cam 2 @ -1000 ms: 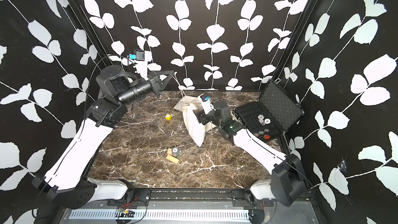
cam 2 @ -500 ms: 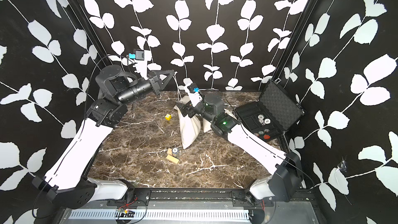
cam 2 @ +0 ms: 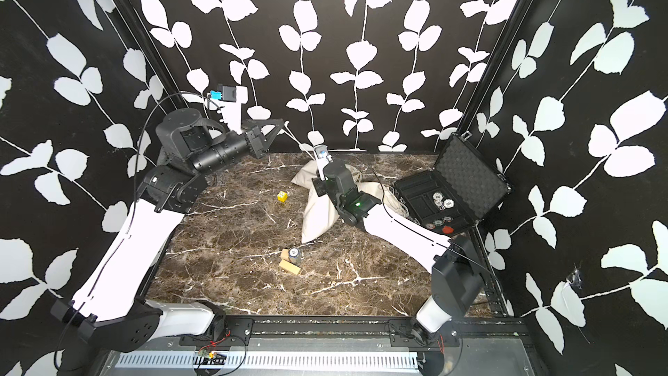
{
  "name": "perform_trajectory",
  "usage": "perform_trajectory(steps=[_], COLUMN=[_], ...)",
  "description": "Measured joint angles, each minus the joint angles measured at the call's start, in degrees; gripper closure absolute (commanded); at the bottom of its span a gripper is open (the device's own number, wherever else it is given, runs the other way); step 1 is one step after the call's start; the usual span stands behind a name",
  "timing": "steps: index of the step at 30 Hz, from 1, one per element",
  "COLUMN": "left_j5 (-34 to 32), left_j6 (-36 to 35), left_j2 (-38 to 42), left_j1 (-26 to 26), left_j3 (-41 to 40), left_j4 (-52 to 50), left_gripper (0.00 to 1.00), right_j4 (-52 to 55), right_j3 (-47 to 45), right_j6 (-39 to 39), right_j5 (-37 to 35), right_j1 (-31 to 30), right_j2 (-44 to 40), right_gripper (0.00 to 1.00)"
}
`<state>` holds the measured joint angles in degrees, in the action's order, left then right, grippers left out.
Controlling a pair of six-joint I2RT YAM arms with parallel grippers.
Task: Close the soil bag
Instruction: Frap the soil bag at the center of the board.
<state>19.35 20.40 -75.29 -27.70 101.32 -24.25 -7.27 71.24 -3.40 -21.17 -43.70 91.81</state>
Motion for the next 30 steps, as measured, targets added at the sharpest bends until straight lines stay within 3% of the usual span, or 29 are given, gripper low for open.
perform_trajectory(steps=[6,10,15,18,24,30], left_j5=[-3.23,-4.26,-4.39,-3.08,3.67,8.41], left_j6=[-3.06,-4.2,-4.63,-3.78,4.0,8.46], left_j2=[-0.15,-0.09,-0.04,0.22,-0.17,-5.01], left_j1=[0.04,0.24,1.33,1.77,3.34,1.79], left_j3=[1.14,4.15,4.7,2.4,-5.14,-1.68], left_j4=[-9.79,-10.23,-11.93,-9.99,5.51,14.64], left_gripper=[1.0,1.0,1.0,1.0,1.0,1.0], right_j4=[-3.13,-3.56,-6.12,-5.49,1.33,10.14], right_j3=[-8.76,-8.96,-10.36,-12.04,-14.95,-4.07], right_j6=[2.78,5.84,6.38,5.33,3.52,3.45], right_j5=[-3.67,-1.4,2.47,5.99,14.32,23.32], right_j1=[2.05,2.56,3.3,3.56,6.19,6.19], right_j2=[-4.92,-8.85,-7.52,-6.56,-7.26,-9.09], right_gripper=[0.86,0.85,0.8,0.69,0.49,0.27])
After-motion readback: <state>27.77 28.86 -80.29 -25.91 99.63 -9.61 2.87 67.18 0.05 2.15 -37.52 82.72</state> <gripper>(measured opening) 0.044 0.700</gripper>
